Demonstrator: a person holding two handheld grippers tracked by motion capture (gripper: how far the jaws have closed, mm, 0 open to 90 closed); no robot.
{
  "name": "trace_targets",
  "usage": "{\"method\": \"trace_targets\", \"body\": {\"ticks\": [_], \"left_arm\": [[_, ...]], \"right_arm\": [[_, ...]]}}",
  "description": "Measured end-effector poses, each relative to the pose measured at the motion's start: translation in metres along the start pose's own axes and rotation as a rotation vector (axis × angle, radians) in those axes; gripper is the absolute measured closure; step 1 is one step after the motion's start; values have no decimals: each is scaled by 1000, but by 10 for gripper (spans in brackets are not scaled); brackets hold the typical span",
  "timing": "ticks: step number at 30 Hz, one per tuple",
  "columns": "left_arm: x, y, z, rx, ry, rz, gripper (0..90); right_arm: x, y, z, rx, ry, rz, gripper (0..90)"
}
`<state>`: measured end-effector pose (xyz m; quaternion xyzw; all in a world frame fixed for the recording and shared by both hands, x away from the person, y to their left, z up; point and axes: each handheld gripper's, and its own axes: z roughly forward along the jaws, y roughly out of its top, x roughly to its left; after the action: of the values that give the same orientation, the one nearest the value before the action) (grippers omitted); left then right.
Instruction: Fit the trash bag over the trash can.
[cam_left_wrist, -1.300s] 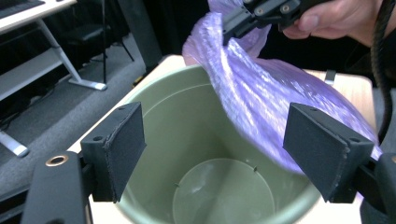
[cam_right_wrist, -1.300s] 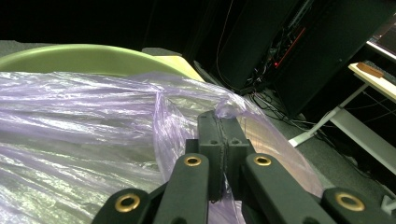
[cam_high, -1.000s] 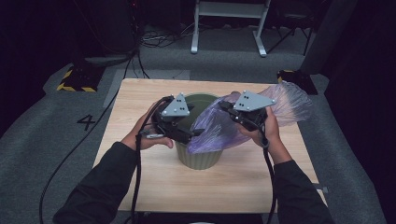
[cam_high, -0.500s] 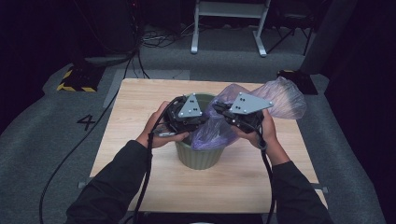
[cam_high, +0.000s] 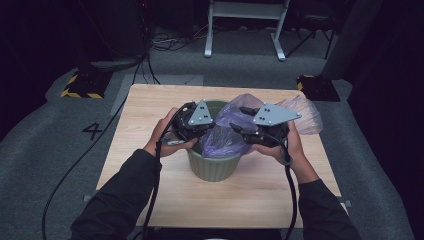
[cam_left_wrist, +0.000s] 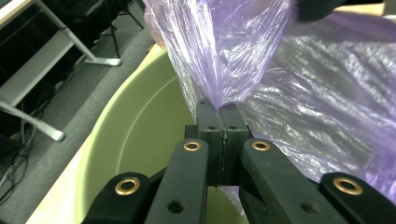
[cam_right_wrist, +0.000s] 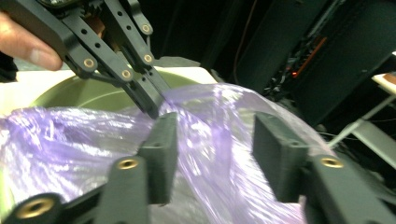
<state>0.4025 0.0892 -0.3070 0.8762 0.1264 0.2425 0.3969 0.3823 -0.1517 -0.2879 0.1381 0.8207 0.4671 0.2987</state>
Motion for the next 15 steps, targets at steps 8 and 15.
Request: {"method": "trace_targets", "body": {"ticks": [8, 15], "left_arm": [[9, -14, -3, 13, 24, -8, 897], [14, -19, -7, 6, 34, -14, 897]], "right_arm": [[-1, -28, -38, 0, 5, 52, 293], [0, -62, -63, 15, 1, 77, 232]]}}
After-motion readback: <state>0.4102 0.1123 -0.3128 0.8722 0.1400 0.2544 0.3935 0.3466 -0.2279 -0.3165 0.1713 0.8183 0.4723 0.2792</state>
